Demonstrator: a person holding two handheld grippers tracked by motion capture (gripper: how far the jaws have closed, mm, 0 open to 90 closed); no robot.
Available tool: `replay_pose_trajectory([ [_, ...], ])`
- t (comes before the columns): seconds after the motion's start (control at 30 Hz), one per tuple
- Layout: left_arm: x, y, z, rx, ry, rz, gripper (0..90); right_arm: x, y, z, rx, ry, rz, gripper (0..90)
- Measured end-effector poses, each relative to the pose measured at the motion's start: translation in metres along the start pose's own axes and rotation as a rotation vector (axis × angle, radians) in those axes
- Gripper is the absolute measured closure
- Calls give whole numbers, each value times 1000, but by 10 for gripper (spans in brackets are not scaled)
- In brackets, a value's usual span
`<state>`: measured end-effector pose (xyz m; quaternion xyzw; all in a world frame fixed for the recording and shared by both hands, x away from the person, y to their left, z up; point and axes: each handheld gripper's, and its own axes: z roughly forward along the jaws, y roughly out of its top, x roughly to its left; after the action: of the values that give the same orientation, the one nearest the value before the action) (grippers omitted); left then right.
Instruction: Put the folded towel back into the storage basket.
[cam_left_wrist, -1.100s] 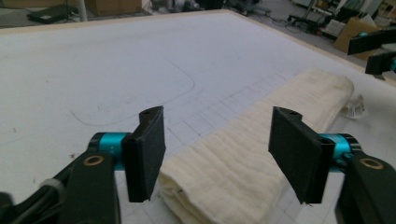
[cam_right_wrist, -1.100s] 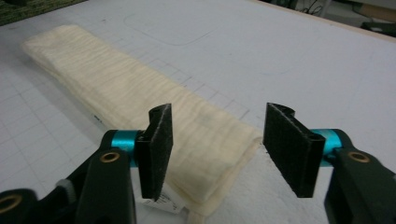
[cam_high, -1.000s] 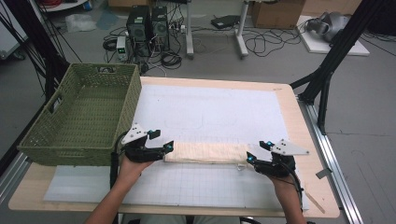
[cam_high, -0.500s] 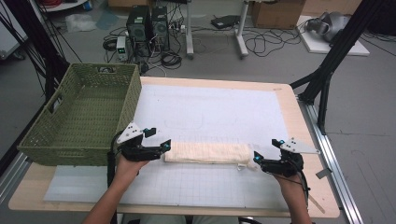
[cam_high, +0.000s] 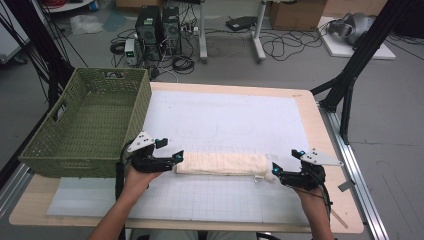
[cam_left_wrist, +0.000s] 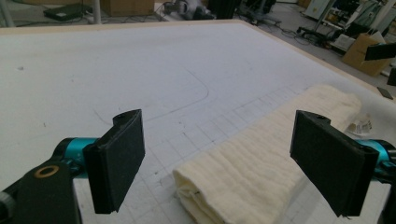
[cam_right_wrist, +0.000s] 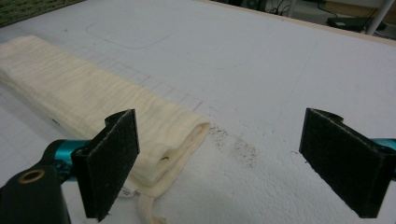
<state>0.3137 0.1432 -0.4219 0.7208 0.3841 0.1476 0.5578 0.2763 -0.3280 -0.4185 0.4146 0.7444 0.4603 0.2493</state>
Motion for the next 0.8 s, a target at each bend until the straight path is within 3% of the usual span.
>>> replay_pose_trajectory([
  [0.27, -2, -7, 6, 88, 52, -8, 218, 1, -1, -1, 5, 6, -3, 113],
  [0.63, -5, -20, 17, 228, 14, -24, 349, 2, -4, 1, 26, 15, 0, 113],
  [0.8, -11, -25, 23, 282, 37, 19, 386, 3, -4, 2, 33, 21, -7, 113],
])
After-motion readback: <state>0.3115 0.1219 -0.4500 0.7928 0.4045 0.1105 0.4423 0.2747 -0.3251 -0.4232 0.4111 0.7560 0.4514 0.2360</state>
